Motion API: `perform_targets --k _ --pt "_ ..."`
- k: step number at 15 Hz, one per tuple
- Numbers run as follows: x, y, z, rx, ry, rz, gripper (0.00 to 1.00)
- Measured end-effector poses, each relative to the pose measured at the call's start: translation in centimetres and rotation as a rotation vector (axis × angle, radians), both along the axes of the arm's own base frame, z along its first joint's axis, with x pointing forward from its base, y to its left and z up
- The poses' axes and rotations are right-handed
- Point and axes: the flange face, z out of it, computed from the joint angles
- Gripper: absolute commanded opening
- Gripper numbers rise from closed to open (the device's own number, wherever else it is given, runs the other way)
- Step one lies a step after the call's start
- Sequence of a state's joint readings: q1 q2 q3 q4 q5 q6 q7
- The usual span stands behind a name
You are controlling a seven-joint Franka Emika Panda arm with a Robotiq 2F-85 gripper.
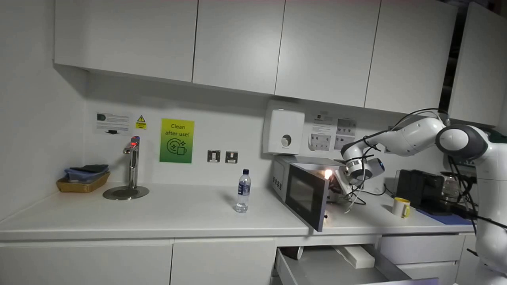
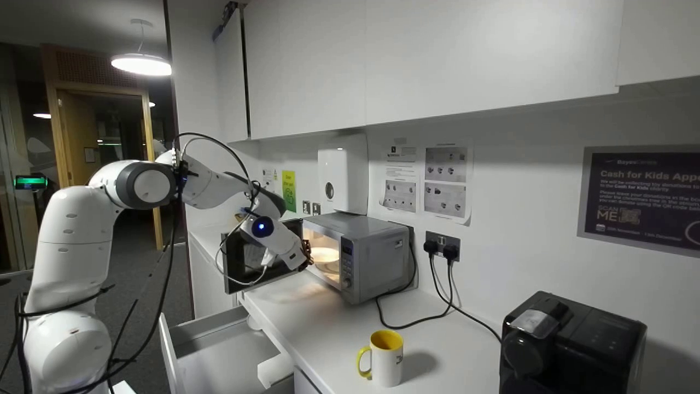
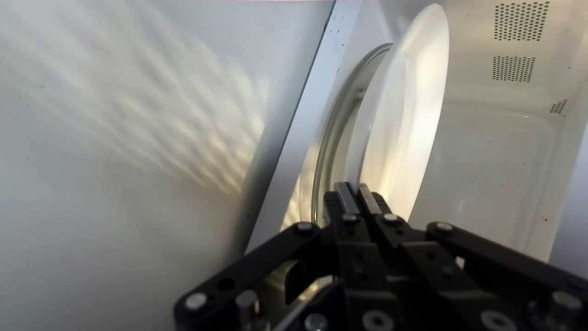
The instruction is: Move the white plate into the microwave
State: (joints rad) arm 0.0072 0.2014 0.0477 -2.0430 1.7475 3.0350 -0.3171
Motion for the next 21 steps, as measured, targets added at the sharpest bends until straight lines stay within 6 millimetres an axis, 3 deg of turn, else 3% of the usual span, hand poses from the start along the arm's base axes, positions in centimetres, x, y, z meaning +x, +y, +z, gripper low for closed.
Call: perform_targets --k 5,21 --pt "0.5 0.1 0.1 0.027 -0.018 -0.062 0.01" --pt "3.3 -1.2 -2.3 0.051 -0.031 -0.128 0.01"
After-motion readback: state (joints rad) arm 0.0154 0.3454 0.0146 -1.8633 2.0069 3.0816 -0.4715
